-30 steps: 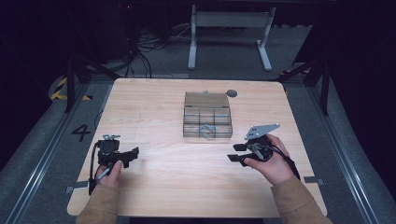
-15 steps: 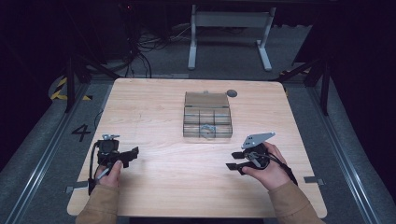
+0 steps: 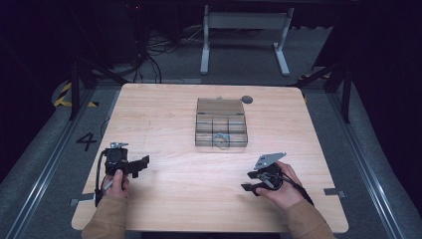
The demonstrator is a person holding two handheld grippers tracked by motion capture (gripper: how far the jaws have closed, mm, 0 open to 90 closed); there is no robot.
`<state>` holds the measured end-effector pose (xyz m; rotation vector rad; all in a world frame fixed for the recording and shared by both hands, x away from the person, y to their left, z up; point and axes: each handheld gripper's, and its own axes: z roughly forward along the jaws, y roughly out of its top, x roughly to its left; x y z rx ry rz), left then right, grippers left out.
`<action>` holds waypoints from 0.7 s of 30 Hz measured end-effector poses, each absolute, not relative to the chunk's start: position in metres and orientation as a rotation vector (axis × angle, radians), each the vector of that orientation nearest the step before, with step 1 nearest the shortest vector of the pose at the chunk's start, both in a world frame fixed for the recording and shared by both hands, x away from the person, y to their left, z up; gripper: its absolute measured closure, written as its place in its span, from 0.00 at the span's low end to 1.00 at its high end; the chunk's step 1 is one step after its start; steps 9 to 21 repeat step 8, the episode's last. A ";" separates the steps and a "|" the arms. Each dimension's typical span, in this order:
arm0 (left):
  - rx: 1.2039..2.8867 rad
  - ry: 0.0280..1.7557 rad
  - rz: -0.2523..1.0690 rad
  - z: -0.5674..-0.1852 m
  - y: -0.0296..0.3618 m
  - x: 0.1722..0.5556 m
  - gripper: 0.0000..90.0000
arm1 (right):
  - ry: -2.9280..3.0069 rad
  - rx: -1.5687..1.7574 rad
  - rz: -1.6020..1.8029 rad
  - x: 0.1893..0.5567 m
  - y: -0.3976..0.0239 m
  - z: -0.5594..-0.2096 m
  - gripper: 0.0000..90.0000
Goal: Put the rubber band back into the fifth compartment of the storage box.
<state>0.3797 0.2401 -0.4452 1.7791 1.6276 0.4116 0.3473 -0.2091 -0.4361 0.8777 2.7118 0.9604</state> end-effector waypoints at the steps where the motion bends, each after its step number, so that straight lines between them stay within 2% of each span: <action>1: 1.785 1.625 0.415 -0.445 0.239 0.380 0.18 | 2.716 0.876 0.956 0.347 -0.209 -0.438 0.55; 21: 1.786 1.632 0.422 -0.446 0.232 0.385 0.18 | 2.711 0.875 0.955 0.343 -0.209 -0.443 0.55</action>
